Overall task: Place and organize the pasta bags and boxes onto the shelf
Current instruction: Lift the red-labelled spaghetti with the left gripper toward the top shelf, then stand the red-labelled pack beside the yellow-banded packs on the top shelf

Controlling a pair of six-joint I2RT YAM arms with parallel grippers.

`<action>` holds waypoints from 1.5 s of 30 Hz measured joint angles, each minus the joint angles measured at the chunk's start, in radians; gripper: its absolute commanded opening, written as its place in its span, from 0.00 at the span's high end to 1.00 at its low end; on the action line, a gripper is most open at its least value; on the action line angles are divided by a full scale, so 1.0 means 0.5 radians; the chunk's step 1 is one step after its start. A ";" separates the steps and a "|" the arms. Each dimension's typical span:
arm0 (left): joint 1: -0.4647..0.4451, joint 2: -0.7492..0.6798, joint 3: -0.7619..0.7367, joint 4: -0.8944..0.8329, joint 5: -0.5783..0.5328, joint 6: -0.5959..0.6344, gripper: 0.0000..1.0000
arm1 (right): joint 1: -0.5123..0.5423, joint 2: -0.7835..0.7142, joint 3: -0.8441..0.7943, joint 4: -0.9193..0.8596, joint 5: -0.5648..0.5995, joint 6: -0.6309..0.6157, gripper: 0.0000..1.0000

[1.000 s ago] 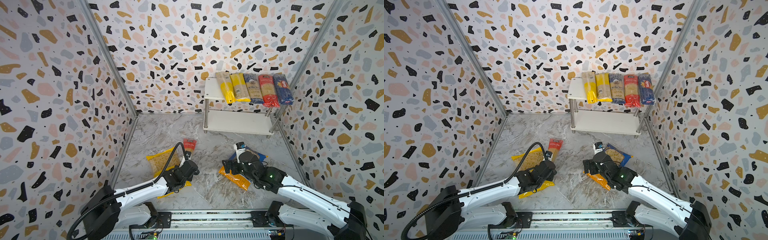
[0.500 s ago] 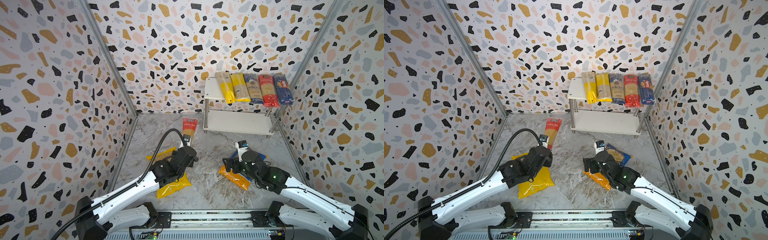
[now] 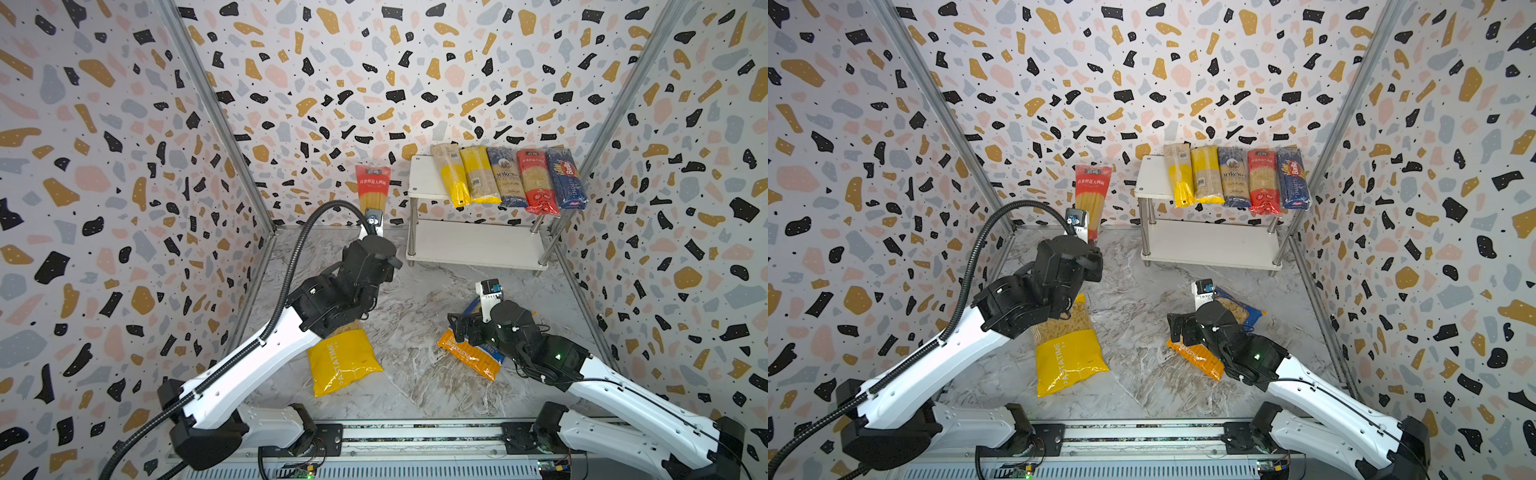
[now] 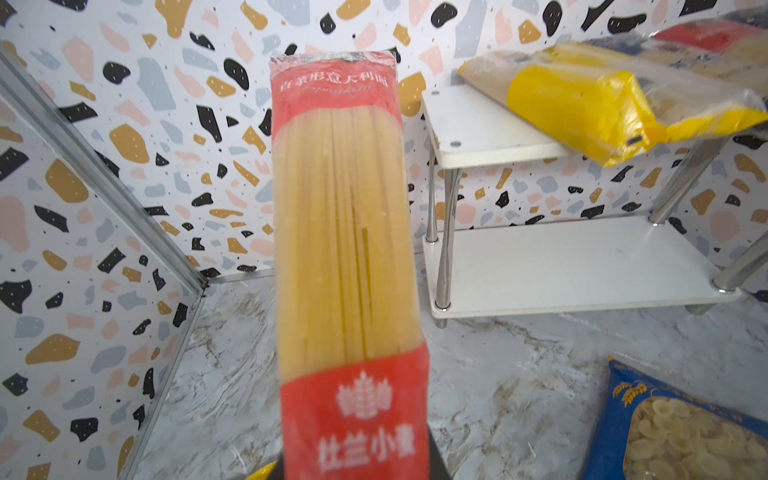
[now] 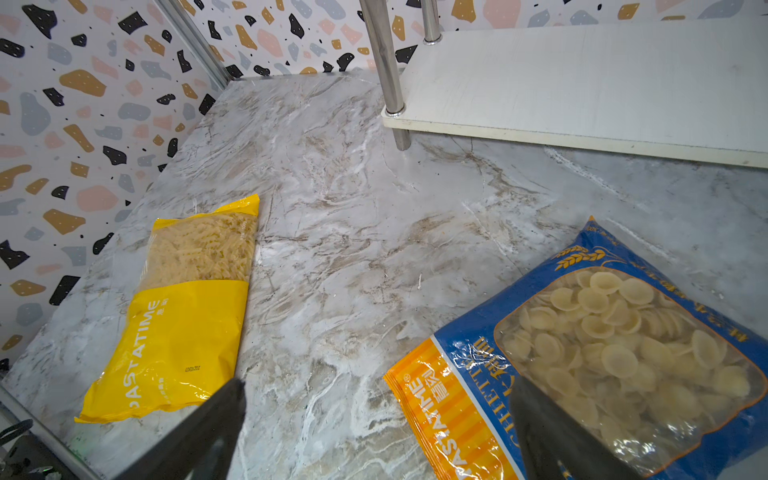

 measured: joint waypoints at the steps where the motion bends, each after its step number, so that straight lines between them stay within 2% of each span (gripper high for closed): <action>1: 0.000 0.062 0.093 0.002 0.005 0.018 1.00 | -0.001 -0.005 0.004 0.000 0.001 -0.001 0.01; 8: 0.002 0.556 0.736 0.057 0.078 0.119 1.00 | 0.000 -0.073 0.006 -0.027 0.011 -0.004 0.01; 19: 0.036 1.205 1.316 0.152 0.250 0.171 1.00 | -0.001 -0.243 0.006 -0.171 0.085 0.014 0.01; 33: 0.375 1.501 1.514 0.208 0.569 -0.185 1.00 | -0.002 -0.305 0.005 -0.237 0.152 0.049 0.01; 45: 0.367 1.518 1.580 0.218 0.709 -0.210 1.00 | -0.005 -0.280 -0.011 -0.237 0.195 0.065 0.01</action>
